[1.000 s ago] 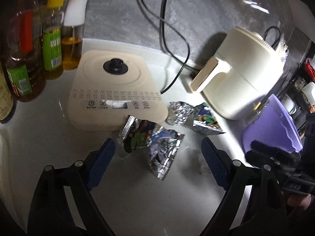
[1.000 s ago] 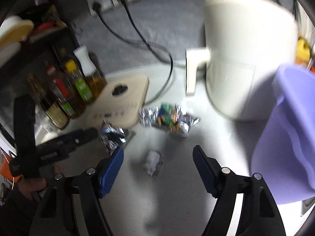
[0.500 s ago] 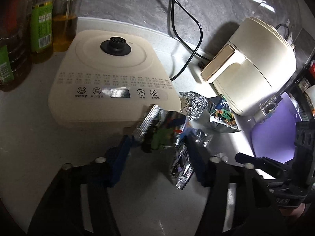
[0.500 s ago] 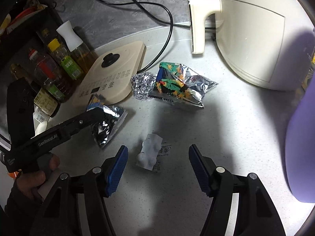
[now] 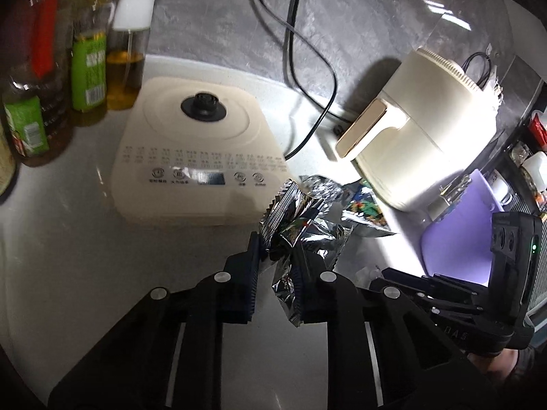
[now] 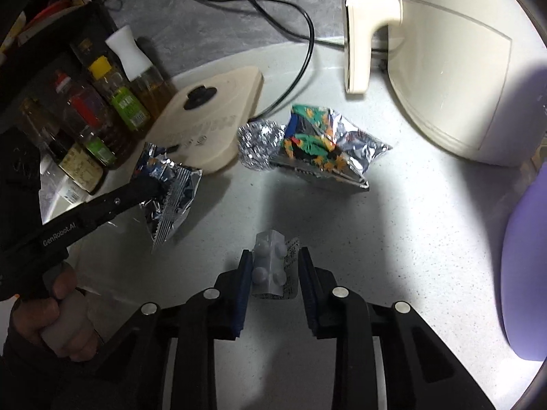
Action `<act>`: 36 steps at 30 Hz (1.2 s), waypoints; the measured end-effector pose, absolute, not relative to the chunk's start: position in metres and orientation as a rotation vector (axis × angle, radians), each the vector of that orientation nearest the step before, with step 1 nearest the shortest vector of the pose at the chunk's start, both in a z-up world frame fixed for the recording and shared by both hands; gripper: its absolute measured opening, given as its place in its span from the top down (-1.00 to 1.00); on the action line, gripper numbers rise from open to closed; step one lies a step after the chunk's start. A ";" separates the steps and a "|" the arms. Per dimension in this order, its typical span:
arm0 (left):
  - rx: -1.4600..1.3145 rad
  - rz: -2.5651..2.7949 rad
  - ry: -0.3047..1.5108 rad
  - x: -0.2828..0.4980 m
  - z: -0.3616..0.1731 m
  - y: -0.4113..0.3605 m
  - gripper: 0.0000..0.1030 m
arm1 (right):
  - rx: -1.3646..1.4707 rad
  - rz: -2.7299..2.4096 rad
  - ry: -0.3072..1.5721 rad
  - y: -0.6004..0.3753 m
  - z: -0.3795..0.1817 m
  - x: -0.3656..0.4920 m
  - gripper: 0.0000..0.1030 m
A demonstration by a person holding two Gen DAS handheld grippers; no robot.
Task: Collect trash
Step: 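Grasp the foil wrapper with the left gripper while the right grasps the blister pack, then carry both pieces over the bucket and open both grippers to drop them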
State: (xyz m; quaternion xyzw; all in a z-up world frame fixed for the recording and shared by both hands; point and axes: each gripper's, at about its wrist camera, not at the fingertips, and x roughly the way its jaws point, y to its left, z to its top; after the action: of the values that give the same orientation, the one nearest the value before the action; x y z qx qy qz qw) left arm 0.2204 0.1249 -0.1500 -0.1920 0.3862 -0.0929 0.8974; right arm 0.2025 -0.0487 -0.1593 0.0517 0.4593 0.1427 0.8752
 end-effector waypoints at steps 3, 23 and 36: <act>-0.379 -0.181 0.777 0.211 -0.134 0.121 0.66 | 0.107 0.309 0.913 -0.053 -0.142 0.193 0.48; -0.343 -0.091 0.624 0.159 -0.043 0.081 0.65 | 0.038 0.390 0.635 -0.095 -0.025 0.134 0.42; -0.351 0.002 0.548 0.135 -0.010 0.046 0.65 | 0.041 0.475 0.553 -0.145 0.016 0.121 0.41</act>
State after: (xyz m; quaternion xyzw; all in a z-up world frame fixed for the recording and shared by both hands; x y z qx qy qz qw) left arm 0.1350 0.0464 -0.0103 -0.1725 0.2694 0.0012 0.9475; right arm 0.1212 -0.1453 0.0162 0.0201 0.2706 0.2325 0.9340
